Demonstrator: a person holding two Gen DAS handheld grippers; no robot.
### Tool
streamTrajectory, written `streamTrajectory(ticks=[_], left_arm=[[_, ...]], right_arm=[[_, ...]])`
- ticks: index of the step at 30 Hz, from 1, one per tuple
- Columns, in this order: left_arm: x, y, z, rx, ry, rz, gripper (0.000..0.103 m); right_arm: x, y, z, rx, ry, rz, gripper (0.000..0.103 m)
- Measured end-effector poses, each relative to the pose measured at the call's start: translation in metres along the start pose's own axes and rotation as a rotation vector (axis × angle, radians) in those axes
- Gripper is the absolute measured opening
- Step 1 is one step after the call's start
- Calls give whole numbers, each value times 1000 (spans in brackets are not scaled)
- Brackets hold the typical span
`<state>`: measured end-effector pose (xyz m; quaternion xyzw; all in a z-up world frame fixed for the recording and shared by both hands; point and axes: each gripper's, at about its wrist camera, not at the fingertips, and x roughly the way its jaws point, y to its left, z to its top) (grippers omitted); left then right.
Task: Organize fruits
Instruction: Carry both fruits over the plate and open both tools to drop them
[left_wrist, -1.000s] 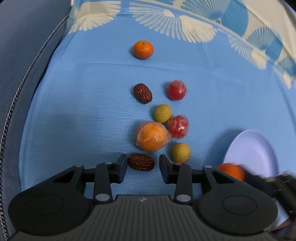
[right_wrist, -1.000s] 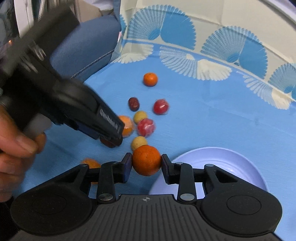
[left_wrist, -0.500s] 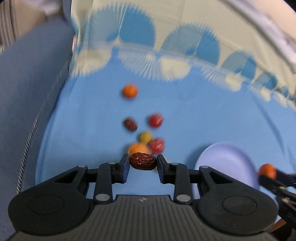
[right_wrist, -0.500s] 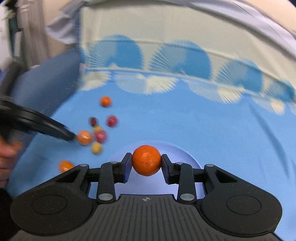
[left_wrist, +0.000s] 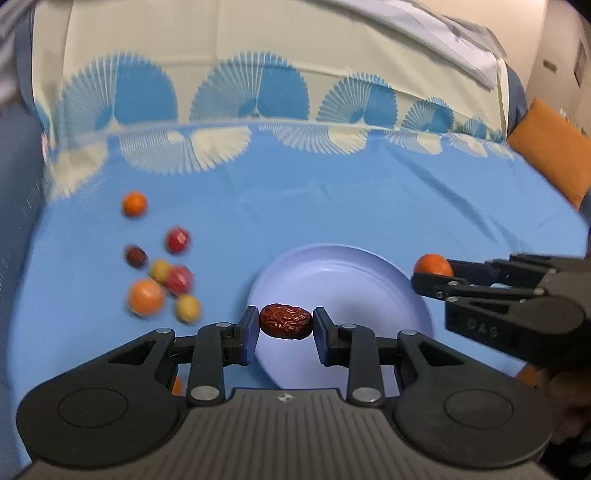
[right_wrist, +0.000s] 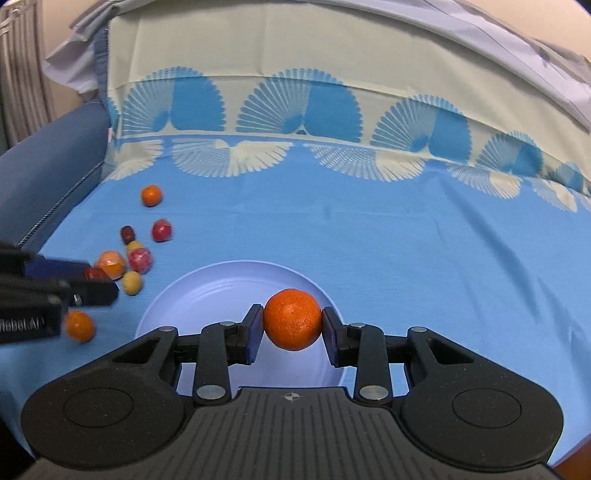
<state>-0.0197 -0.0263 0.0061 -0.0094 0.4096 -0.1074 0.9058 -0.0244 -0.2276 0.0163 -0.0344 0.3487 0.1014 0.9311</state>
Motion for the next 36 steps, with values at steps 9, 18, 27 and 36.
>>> streamTrajectory(ticks=[9,18,27,36], left_arm=[[24,-9,-4,21,41,-7,35],[33,-16,-5,30,48,-14,35],[41,-20,-10,73,95,5,35],[38,-21,-9,77,87,9,35]], right_arm=[[7,0,1,-5,0,8,36],[13,4,2,-27,-4,26,36],[14,10,4,-59,-7,28,36],[13,10,2,-72,-7,22,36]])
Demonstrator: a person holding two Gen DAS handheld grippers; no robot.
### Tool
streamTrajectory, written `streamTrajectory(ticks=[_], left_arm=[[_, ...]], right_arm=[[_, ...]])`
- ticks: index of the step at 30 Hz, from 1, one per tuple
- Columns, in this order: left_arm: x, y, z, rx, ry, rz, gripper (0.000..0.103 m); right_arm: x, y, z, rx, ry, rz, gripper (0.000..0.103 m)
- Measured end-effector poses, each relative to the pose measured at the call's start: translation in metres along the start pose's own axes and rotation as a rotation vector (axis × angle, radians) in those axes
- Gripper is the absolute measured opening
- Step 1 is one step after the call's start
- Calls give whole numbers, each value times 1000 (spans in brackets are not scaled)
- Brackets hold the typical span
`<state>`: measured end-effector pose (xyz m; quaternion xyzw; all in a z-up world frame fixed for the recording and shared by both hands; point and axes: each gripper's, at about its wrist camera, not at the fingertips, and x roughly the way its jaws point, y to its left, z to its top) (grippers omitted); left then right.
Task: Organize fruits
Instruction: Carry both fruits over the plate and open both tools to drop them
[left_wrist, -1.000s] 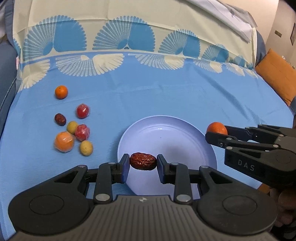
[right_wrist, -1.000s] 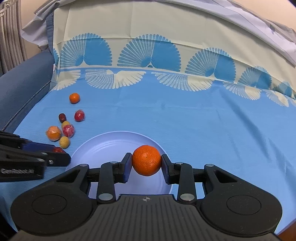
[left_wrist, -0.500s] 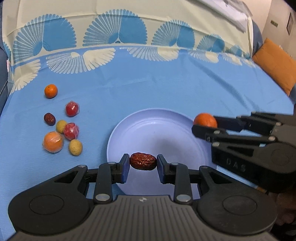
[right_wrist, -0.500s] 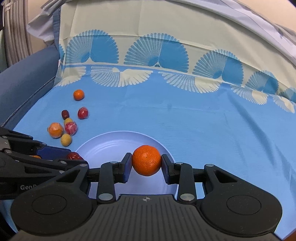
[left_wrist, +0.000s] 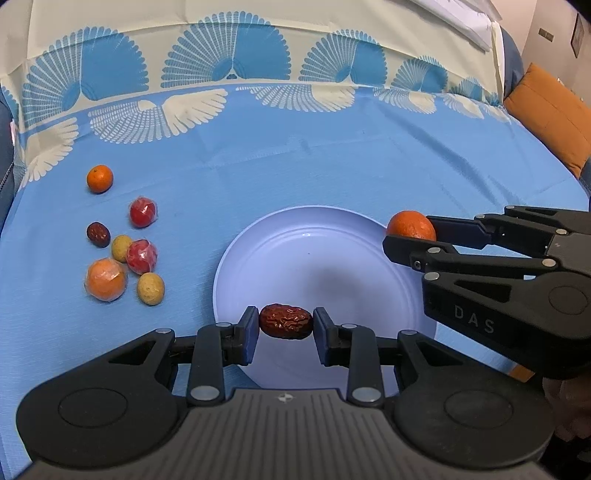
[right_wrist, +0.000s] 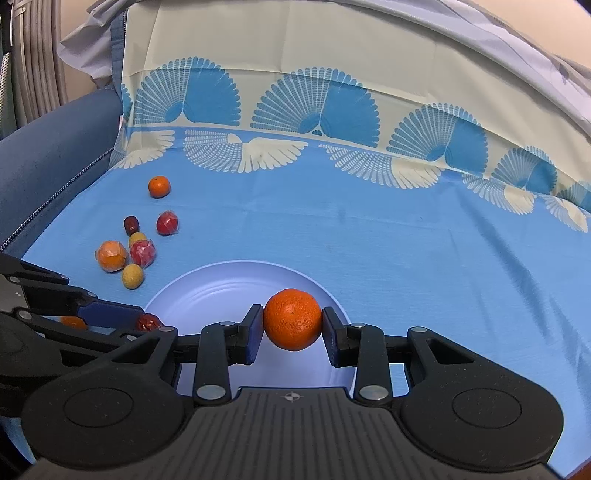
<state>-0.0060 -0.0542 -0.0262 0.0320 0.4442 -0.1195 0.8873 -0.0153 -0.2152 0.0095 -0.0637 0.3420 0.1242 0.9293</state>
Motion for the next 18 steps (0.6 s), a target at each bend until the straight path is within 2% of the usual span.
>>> streamTrajectory(ticks=[10,11,12,14,16,18], left_arm=[[2,-2,0,2,13,-9,35],[4,-1,0,-3,25,-16,38],[5,0,0,-10,33,-11,50],[5,2,1,-14,28,12,58],[4,7,3,-33,15,23,58],[2,13,5,-59,10,36,58]], right_arm=[[0,1,1,3,4,-1,37],[0,0,1,7,7,-1,37],[0,0,1,14,10,-2,38],[-1,-1,2,23,10,-7,58],[-1,-2,3,24,5,-21,63],[0,-4,2,27,7,-30,63]])
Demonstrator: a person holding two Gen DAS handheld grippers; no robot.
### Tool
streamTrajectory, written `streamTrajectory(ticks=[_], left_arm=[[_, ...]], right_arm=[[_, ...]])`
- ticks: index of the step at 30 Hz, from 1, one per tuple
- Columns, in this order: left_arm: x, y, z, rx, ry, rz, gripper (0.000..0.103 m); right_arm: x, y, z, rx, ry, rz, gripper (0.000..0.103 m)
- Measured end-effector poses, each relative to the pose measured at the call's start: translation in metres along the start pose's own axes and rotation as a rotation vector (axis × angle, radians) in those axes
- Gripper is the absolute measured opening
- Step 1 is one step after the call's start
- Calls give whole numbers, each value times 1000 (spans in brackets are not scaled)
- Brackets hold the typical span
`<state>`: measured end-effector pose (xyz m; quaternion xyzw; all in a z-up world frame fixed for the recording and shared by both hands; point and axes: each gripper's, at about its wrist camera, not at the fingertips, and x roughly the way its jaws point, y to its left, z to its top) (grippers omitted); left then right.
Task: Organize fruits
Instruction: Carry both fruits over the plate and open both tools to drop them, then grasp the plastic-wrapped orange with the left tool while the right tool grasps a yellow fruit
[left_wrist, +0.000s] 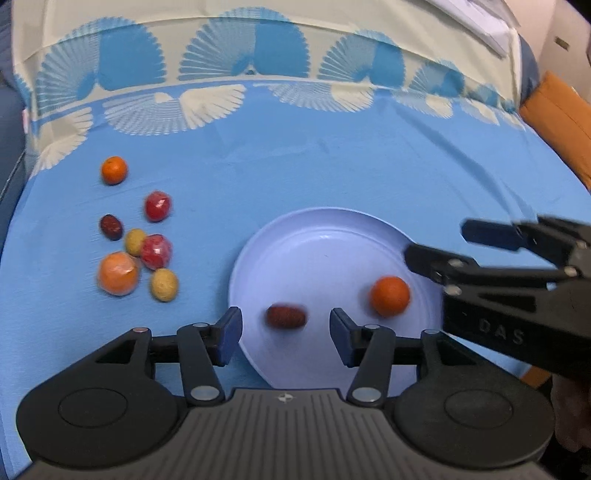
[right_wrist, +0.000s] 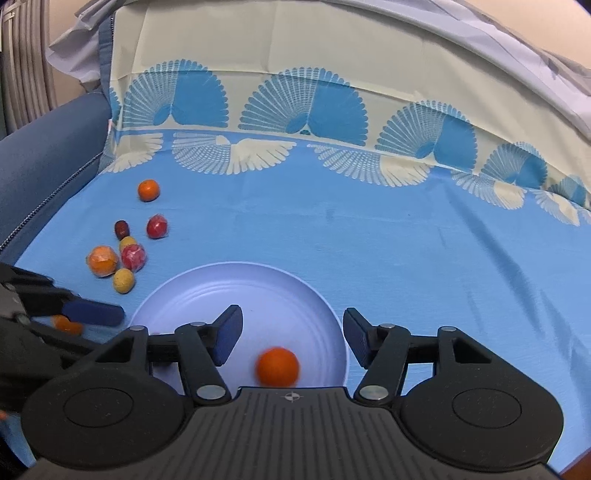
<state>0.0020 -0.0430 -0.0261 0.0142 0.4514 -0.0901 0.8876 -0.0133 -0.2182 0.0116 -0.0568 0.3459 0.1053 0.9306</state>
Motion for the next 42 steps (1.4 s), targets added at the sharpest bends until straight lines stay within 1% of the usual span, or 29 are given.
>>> streamTrajectory(ticks=[3,5,7,9,10,12,14,16,18,20,24,27,29,30,31,32,34,35,37,39,41,42], left_arm=[[-2,5,1,-17,-8,39,57],[-3,6,1,-6,-12,64,57],[-4,6,1,9,-20,83,49],[-6,6,1,15,-33,91,31],[-8,7,1,15,-45,95,27],[-13,9,3,7,-74,103,17],[-18,13,5,-7,-96,113,15],[-20,18,7,-20,-94,114,14],[-21,20,8,-26,-76,105,14],[-23,23,16,0,-63,110,14],[-40,40,41,50,-104,131,15],[-47,54,50,85,-141,172,15],[-43,60,43,108,-161,210,15],[-37,62,36,115,-149,229,15],[-31,65,35,99,-102,236,15],[-30,68,36,72,-96,236,15],[-35,74,39,19,-127,212,15],[-35,76,40,-3,-128,205,15],[-32,82,42,-51,-106,195,15],[-27,89,42,-99,-75,184,15],[-24,98,43,-135,-48,185,15],[-22,104,43,-154,-37,186,15]], right_arm=[[1,0,-1,1,1,-7,62],[0,2,-1,-12,-8,-11,61],[-2,3,0,-11,-21,-6,61],[-5,3,1,-6,-43,-5,61],[-6,3,1,1,-50,-4,61],[-8,2,3,18,-64,-3,61],[-8,1,5,35,-73,-1,61],[-10,0,8,53,-85,3,61],[-12,0,9,66,-98,7,61],[-13,1,11,73,-107,9,61],[-14,4,13,88,-119,16,61],[-15,8,14,78,-122,19,61],[-15,11,14,71,-124,19,61],[-14,11,15,69,-126,18,61],[-15,12,15,70,-129,16,61],[-15,12,16,72,-130,19,61],[-14,12,16,82,-128,32,59],[-14,13,16,85,-125,39,57],[-13,16,16,79,-125,46,54],[-13,20,17,69,-130,51,50],[-13,22,17,68,-132,64,41],[-12,23,17,69,-133,72,39]])
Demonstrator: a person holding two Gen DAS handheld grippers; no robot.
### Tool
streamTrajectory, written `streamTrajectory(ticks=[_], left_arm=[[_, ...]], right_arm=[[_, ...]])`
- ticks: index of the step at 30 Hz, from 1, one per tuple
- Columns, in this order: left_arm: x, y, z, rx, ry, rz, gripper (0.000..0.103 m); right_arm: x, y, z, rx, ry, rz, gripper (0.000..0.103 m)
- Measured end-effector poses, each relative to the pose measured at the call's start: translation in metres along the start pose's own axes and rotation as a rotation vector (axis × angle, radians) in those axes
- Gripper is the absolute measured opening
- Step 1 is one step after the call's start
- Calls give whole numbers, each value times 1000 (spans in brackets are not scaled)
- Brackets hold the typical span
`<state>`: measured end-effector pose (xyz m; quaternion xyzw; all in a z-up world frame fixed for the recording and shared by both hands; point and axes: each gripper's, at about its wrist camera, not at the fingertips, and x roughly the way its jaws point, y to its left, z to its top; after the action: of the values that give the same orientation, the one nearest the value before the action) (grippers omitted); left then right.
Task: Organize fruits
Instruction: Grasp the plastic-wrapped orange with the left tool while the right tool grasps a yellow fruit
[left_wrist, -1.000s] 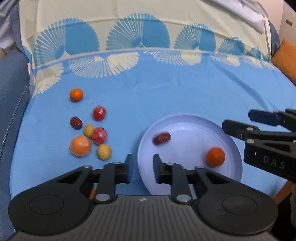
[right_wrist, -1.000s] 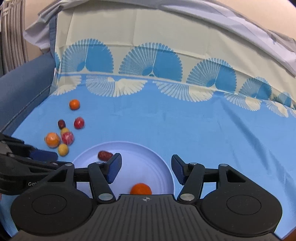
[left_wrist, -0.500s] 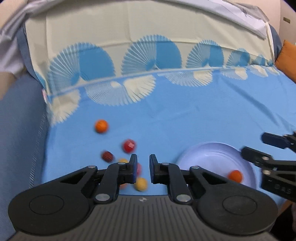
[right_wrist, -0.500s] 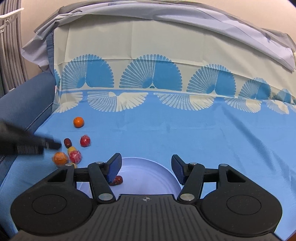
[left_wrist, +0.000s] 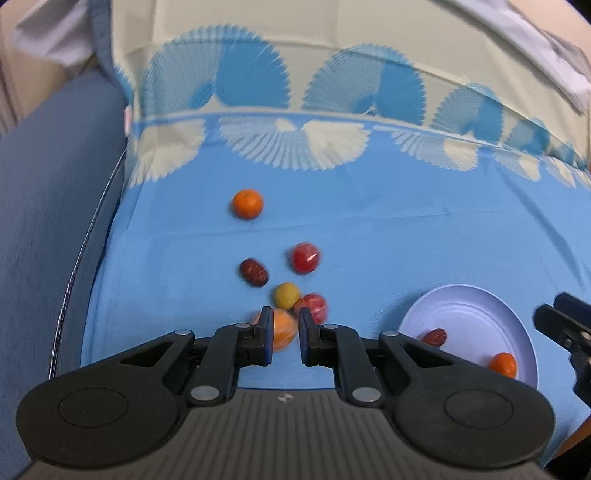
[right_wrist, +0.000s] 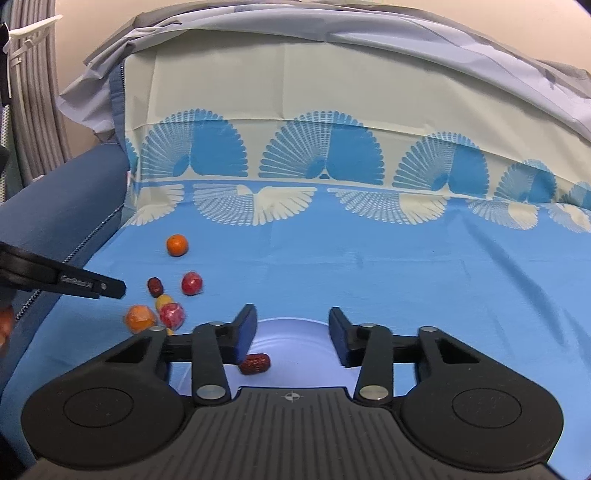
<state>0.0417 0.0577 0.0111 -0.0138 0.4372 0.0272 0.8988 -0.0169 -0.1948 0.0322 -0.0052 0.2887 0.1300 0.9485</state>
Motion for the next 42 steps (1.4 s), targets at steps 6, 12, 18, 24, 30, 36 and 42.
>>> streamTrajectory(ticks=[6,12,18,24,30,36,42], left_arm=[[9,21,3,-110,53,-25,15],[9,34,8,-180,41,-13,15],[16,61,10,-328,79,-60,15],[26,68,11,-389,117,-105,15],[37,66,11,-392,152,-122,29],[50,64,12,-396,191,-109,56],[59,67,12,-408,218,-119,56]], right_arm=[[2,4,2,4,0,27,31],[3,-2,12,20,-24,43,24],[16,-10,21,49,-1,61,17],[43,10,24,30,115,180,19],[67,50,19,-54,175,266,22],[95,80,14,-86,223,277,42],[126,105,6,-127,296,266,57]])
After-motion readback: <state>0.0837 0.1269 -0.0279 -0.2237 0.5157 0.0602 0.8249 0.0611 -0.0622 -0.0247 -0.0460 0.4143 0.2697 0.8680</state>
